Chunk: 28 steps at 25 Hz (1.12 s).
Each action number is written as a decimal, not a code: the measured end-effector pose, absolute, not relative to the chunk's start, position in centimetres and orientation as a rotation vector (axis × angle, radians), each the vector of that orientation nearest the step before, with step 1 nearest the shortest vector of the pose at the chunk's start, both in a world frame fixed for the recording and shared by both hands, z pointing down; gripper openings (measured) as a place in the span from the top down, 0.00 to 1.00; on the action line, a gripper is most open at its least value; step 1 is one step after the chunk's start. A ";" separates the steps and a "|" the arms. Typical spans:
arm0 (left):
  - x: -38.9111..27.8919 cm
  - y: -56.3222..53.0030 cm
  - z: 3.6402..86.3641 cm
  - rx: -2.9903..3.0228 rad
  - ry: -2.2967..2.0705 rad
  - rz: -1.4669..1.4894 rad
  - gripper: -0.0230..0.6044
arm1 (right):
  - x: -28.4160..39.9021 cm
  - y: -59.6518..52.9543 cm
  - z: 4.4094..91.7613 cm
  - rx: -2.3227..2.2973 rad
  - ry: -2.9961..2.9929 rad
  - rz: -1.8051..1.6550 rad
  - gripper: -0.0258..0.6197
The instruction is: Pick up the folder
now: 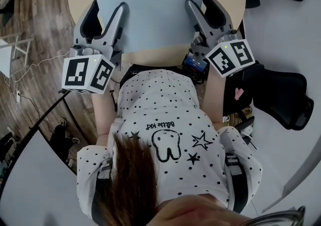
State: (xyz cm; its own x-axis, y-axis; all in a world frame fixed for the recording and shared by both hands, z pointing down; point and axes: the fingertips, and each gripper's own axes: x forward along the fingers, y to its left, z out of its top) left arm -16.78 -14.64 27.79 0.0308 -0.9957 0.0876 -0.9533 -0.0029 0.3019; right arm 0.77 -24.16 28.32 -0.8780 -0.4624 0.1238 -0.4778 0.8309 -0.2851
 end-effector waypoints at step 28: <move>-16.6 -14.7 28.1 2.031 -1.985 -0.217 0.50 | 1.0 -24.3 28.8 0.772 -2.949 0.506 0.62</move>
State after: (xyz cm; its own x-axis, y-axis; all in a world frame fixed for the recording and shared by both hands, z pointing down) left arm -16.60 -14.74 28.12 0.0377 -0.9948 0.0951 -0.9508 -0.0065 0.3098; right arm 0.98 -24.28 28.75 -0.8739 -0.4682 0.1306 -0.4850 0.8216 -0.2995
